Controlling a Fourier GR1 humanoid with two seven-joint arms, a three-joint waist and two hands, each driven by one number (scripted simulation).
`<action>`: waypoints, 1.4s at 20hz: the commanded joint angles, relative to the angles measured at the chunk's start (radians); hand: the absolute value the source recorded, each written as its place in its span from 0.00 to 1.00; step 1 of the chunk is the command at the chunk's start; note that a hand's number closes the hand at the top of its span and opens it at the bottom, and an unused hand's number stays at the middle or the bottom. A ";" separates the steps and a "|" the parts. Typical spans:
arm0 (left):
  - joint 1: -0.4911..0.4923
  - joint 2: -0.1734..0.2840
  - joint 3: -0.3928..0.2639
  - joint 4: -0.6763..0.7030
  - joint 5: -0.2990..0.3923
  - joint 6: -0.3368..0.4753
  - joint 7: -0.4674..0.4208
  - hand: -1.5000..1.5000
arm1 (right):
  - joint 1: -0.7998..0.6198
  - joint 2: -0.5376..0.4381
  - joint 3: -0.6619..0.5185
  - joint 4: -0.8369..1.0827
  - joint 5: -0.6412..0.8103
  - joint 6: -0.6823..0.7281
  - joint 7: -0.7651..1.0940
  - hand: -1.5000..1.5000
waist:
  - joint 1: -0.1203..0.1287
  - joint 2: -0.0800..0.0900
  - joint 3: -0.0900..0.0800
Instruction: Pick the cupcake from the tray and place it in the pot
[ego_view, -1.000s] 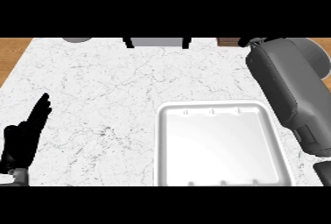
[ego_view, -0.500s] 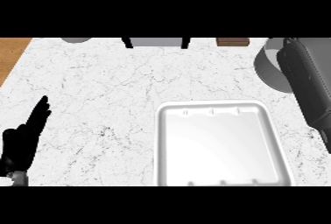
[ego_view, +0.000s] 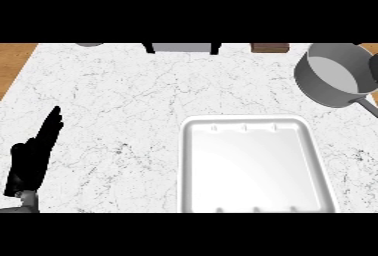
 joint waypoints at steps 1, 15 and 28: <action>0.012 0.003 -0.008 -0.033 -0.008 -0.013 0.002 0.50 | -0.028 -0.054 -0.053 0.148 -0.024 -0.031 -0.104 1.00 | 0.026 0.008 0.001; -0.051 -0.016 -0.015 -0.007 -0.012 -0.016 0.006 0.50 | 0.039 -0.142 -0.218 0.309 -0.168 -0.055 -0.328 0.00 | 0.050 0.029 0.006; -0.047 0.001 0.015 0.025 -0.003 -0.032 -0.017 0.50 | 0.063 -0.087 -0.433 0.181 -0.399 -0.238 -0.679 0.00 | 0.037 0.019 0.007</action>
